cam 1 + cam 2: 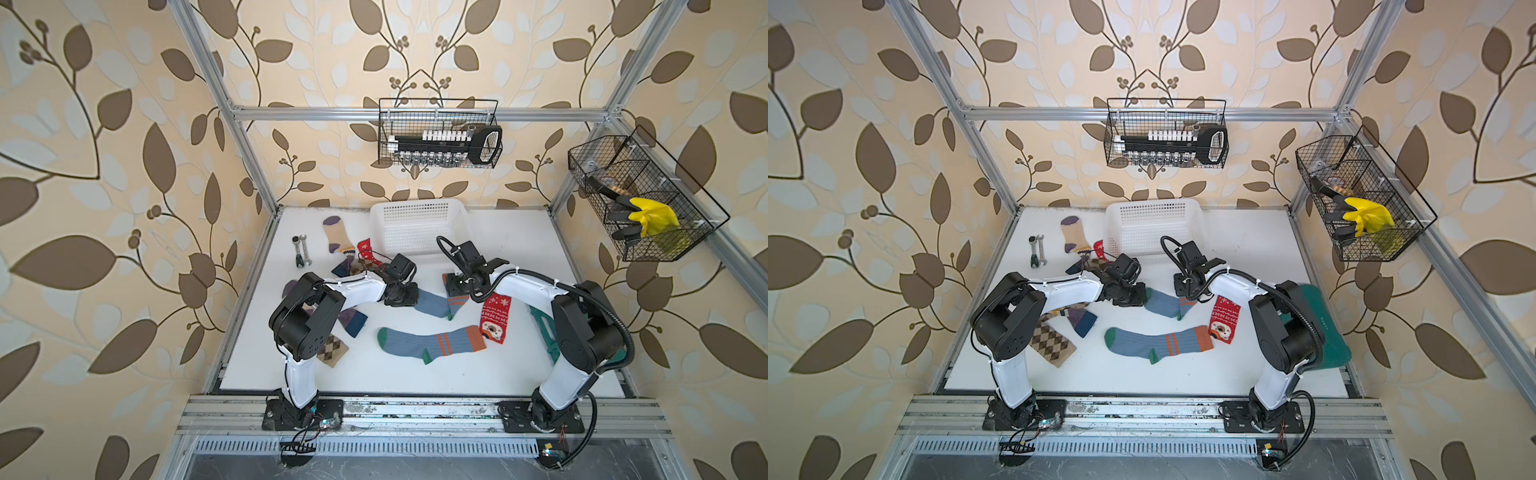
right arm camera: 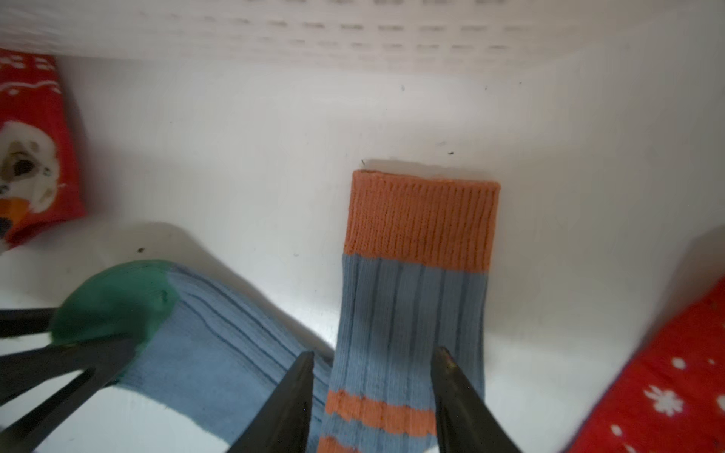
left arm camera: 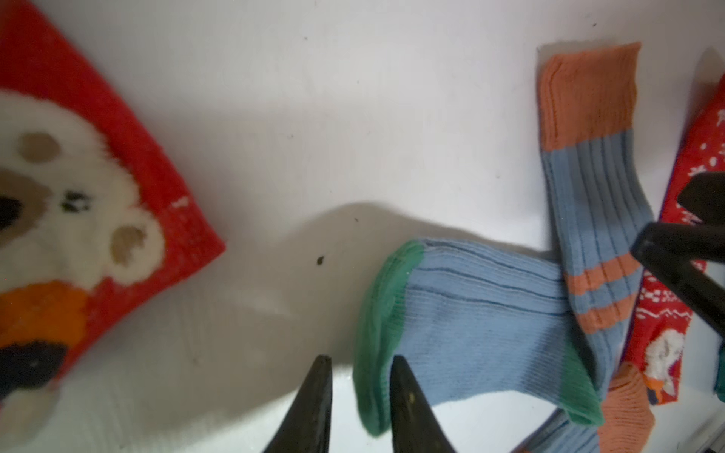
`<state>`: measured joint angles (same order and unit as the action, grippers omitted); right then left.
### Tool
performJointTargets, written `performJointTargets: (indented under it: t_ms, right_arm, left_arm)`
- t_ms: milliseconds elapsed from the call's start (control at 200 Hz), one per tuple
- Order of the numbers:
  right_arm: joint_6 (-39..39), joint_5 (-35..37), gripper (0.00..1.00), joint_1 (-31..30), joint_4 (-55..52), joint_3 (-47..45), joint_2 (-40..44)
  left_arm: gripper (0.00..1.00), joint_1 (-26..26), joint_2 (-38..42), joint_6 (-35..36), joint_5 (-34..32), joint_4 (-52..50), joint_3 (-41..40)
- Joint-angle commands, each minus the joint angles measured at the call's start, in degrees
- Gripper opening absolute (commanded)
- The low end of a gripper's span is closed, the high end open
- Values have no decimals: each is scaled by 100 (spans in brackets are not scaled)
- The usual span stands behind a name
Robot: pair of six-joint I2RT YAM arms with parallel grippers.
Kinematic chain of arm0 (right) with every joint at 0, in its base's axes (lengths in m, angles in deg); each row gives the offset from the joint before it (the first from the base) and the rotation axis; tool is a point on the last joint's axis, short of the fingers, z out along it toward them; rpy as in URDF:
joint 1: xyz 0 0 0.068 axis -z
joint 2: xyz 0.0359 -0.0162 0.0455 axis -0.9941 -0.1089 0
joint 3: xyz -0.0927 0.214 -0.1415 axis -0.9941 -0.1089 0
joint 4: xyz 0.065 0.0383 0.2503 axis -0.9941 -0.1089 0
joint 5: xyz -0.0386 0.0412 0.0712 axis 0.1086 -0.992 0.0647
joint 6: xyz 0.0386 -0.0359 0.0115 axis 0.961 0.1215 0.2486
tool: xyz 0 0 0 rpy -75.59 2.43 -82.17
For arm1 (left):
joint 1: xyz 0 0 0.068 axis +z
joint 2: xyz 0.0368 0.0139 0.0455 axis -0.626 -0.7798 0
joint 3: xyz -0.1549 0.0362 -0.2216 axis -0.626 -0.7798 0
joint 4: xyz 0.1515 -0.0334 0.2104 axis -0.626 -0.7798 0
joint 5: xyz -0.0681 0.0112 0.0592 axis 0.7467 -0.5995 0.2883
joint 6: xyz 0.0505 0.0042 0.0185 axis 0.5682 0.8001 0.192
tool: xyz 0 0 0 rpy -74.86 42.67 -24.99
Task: Place the socks together as a pair
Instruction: Flatten out the sock at the center of the board.
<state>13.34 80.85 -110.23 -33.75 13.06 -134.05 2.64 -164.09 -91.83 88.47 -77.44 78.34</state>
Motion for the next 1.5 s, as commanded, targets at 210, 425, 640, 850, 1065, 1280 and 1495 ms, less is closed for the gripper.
performJointTargets:
  t_ms: [210,425,640,850,1065,1280,1495]
  right_arm:
    - [131,377,39,-181,172,364,-629]
    - [88,331,8,-252,320,-9,83]
    - [179,34,6,-313,420,-705,1543]
    - [555,-542,17,-305,1356,-1750,2264]
    - [773,-728,24,-287,1897,-2435,2354]
    - [873,-820,30,-5,1767,-2780,2636]
    - [602,-1444,38,677,1081,-2198,2242]
  left_arm:
    - [23,-167,366,-71,92,299,-276]
    - [7,-164,754,-85,-109,208,-474]
    - [0,-165,1504,-169,-520,121,-978]
    - [0,-57,2391,-373,-957,210,-1789]
    - [0,166,2912,-382,-1006,107,-2199]
    - [9,372,2992,-273,-932,40,-2346]
    - [58,691,2972,-88,-620,-156,-2256]
